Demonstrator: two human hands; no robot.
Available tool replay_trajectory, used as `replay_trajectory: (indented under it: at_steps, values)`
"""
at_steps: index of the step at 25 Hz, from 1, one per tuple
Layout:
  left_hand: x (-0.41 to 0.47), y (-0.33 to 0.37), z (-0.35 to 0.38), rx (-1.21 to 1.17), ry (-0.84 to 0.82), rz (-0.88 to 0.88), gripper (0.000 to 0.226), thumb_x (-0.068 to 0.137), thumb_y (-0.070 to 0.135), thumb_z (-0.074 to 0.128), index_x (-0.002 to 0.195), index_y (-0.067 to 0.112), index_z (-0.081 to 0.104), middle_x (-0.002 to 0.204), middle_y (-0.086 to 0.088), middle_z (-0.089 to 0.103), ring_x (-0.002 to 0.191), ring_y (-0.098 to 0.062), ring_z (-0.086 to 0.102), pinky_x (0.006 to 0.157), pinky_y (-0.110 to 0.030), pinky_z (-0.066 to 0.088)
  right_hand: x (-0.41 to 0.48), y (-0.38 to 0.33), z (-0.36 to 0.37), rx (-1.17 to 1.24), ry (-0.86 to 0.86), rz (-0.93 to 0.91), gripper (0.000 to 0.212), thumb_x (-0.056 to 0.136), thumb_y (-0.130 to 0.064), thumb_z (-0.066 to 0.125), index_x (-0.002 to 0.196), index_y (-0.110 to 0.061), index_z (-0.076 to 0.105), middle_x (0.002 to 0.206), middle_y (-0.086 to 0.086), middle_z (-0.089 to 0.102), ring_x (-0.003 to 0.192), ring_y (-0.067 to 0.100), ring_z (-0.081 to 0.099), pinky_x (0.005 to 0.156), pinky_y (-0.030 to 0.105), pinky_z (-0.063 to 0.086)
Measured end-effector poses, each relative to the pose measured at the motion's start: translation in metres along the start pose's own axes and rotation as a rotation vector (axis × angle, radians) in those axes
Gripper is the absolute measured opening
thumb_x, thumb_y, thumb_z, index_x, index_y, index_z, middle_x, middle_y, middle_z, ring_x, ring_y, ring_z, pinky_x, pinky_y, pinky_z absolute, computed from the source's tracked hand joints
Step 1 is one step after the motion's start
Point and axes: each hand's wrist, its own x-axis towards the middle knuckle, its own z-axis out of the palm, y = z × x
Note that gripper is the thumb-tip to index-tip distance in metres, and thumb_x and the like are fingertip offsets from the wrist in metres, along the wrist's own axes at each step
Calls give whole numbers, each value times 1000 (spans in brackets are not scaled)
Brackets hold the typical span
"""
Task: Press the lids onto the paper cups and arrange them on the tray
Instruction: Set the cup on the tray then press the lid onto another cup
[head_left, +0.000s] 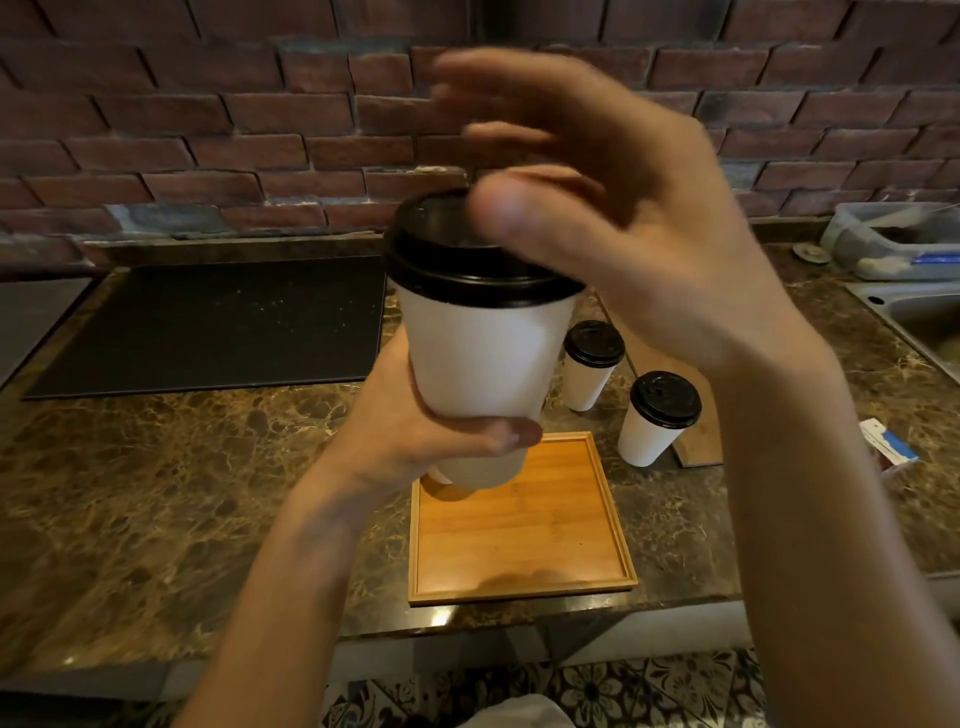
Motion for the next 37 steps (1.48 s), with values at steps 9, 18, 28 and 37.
replay_trajectory:
  at_steps: [9,18,28,37]
  values:
    - [-2,-3,-5,12,115,-29,93,51,22,81,134,6,42,111,-1,65,101,-16,65,76,-26,55,-59,39,23,212,123,560,104,62,-72,56,153,-33,24,144,-25,45,126,-11,46,103,19,44]
    - [-5,-27,19,62,163,-46,91,52,26,79,131,15,35,116,-2,59,105,-7,63,77,-16,52,-61,44,70,430,151,703,67,60,-49,79,119,-24,60,104,-6,70,93,4,68,71,19,57]
    - [-10,-42,15,-20,4,-231,39,63,2,73,95,24,72,93,4,75,93,-10,70,75,-17,54,-62,54,61,347,70,749,53,69,-37,85,113,-18,63,100,-2,71,90,10,70,74,32,62]
    - [-5,-42,16,60,130,-217,37,56,24,79,91,28,66,88,10,74,85,-7,70,68,-16,54,-53,57,67,317,194,728,68,69,-36,85,127,-17,53,110,0,66,100,14,66,80,36,60]
